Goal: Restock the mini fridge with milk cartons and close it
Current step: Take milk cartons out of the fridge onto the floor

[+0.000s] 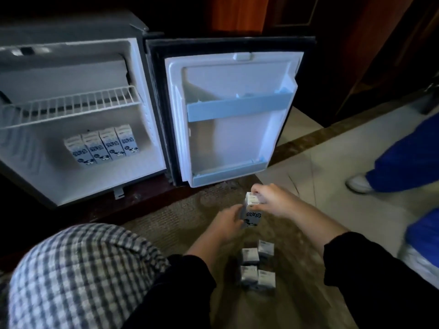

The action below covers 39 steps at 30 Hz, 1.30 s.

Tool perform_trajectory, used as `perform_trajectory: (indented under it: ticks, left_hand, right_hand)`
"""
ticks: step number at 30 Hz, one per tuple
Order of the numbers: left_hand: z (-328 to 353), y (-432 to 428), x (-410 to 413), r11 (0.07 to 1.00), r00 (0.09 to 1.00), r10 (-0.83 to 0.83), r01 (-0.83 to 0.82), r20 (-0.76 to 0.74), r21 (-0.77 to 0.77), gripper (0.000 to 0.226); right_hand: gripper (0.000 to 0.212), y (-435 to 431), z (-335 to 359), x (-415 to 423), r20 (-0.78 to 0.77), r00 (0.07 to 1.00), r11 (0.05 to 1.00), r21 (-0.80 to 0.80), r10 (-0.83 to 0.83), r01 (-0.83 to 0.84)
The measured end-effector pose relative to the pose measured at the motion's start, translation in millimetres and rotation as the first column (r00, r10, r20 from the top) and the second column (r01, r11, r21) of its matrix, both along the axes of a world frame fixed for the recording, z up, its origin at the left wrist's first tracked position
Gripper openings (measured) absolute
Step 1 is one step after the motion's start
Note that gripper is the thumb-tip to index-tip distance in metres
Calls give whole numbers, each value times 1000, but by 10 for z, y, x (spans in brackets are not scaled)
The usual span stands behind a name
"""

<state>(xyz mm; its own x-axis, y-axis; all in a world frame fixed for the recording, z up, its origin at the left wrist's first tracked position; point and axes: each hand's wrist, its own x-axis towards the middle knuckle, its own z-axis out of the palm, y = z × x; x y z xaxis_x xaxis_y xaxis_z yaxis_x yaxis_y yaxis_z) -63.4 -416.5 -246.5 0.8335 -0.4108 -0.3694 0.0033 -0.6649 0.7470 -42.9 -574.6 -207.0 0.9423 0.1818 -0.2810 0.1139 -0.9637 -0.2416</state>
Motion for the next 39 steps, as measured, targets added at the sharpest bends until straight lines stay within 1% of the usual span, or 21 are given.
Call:
perform_trajectory:
  ticks: [4,8,10,14,16,20,23,26,29,31,33,35,37,39]
  left_hand:
    - [-366,-215,-61,997,994,-42,48,-101,56,41]
    - [-725,-327,-133,958,977,-111,155,-184,240,33]
    - [-870,-381,-196,944,966,-113,177,-231,279,32]
    - [-1084,-484,-264,950,948,-65,154,-312,271,33]
    - [-1151,-511,-269,952,944,-57,149,-324,267,34]
    - [-1251,-542,-259,944,943,-36,140,-330,299,36]
    - [-1306,-543,-254,959,939,3,95,-343,268,38]
    - [-1320,-514,-239,966,930,61,35,-362,254,37]
    - [-1284,-469,-206,971,922,74,20,-380,237,30]
    - [-1218,-432,-154,978,920,72,12,-386,210,29]
    - [-1116,-383,-74,977,928,39,41,-369,207,31]
    - [-993,-323,36,962,944,-13,102,-331,252,33]
    - [-842,-248,172,946,949,-48,143,-311,291,33]
    - [-658,-146,333,930,956,-67,164,-286,329,32]
  right_hand:
    - [30,-226,-408,-61,-69,994,997,-17,-82,81]
    - [29,-399,-803,-103,-91,983,986,-53,-162,158]
    - [30,-442,-1003,-108,-116,979,984,-68,-170,162]
    - [30,-466,-1353,-100,-178,968,982,-105,-177,160]
    - [30,-457,-1486,-92,-205,966,985,-92,-160,144]
    - [39,-408,-1679,-61,-244,957,987,-63,-160,149]
    - [38,-374,-1796,-45,-268,949,986,-59,-164,154]
    - [32,-336,-1837,-53,-281,940,980,-64,-196,186]
    - [27,-333,-1788,-53,-284,931,973,-46,-229,225]
    - [25,-354,-1698,-28,-268,939,977,-47,-215,210]
    - [27,-351,-1575,18,-248,949,981,-45,-195,189]
    - [26,-308,-1407,80,-236,954,982,-62,-186,177]
    - [20,-242,-1225,166,-226,960,985,-88,-164,148]
    - [13,-132,-1012,275,-208,969,990,-81,-133,119]
